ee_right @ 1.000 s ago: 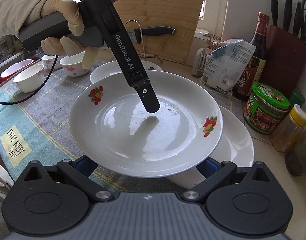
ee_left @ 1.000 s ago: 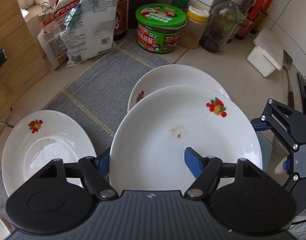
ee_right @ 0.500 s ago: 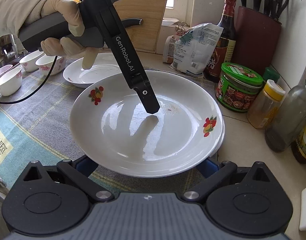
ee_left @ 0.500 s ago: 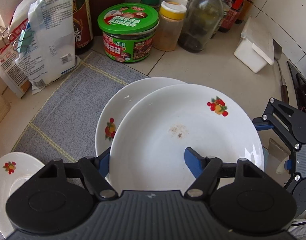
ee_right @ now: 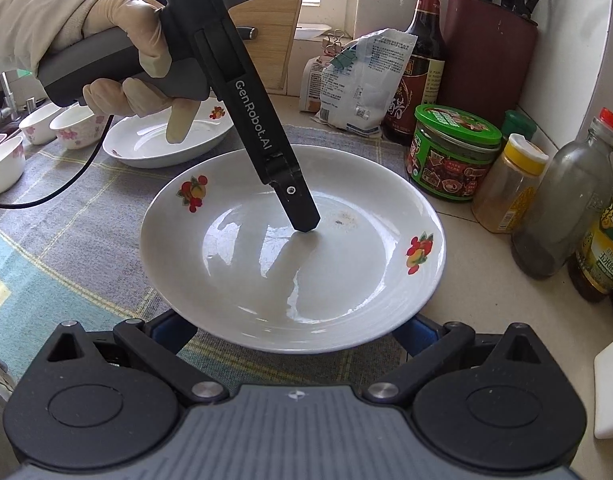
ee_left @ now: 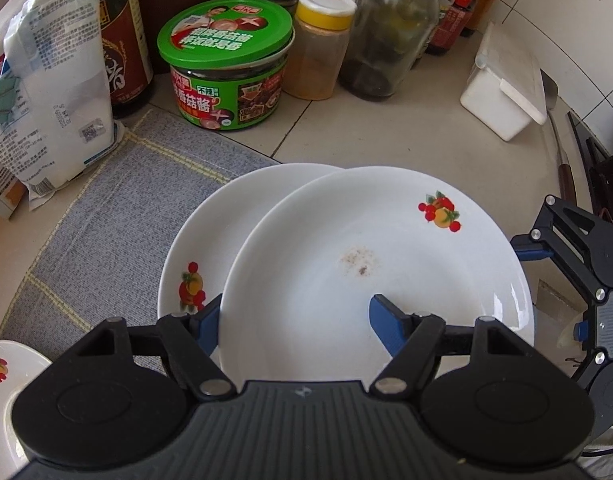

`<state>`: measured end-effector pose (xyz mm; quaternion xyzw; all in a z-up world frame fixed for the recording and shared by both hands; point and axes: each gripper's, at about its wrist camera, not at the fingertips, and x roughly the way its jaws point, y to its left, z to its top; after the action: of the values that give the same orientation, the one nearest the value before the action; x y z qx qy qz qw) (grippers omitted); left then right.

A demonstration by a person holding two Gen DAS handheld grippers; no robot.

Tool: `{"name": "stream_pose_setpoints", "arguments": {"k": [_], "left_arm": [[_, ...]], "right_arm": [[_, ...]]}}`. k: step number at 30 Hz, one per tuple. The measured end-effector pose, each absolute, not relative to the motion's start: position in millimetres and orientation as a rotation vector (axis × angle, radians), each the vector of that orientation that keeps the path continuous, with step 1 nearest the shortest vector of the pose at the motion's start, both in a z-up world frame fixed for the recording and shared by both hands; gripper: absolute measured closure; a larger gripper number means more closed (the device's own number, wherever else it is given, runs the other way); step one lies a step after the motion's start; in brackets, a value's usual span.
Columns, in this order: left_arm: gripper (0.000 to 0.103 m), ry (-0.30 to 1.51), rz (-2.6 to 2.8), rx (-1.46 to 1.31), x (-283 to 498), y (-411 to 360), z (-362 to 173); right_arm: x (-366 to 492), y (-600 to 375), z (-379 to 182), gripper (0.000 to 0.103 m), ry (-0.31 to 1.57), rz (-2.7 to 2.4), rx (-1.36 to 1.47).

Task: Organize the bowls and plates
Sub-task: 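Lower the large plate over the other white plate with the left gripper, then set the large plate onto the other white plate and open the left gripper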

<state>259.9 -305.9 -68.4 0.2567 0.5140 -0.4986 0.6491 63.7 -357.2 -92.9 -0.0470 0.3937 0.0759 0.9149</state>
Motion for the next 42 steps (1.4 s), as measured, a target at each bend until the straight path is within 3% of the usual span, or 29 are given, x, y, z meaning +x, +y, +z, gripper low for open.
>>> {"name": "stream_pose_setpoints", "arguments": {"k": [42], "left_arm": [[0.024, 1.151, -1.125, 0.66, 273.1, -326.4, -79.9]], "right_arm": [[81.9, -357.1, -87.2, 0.0, 0.894, 0.118, -0.052]]}}
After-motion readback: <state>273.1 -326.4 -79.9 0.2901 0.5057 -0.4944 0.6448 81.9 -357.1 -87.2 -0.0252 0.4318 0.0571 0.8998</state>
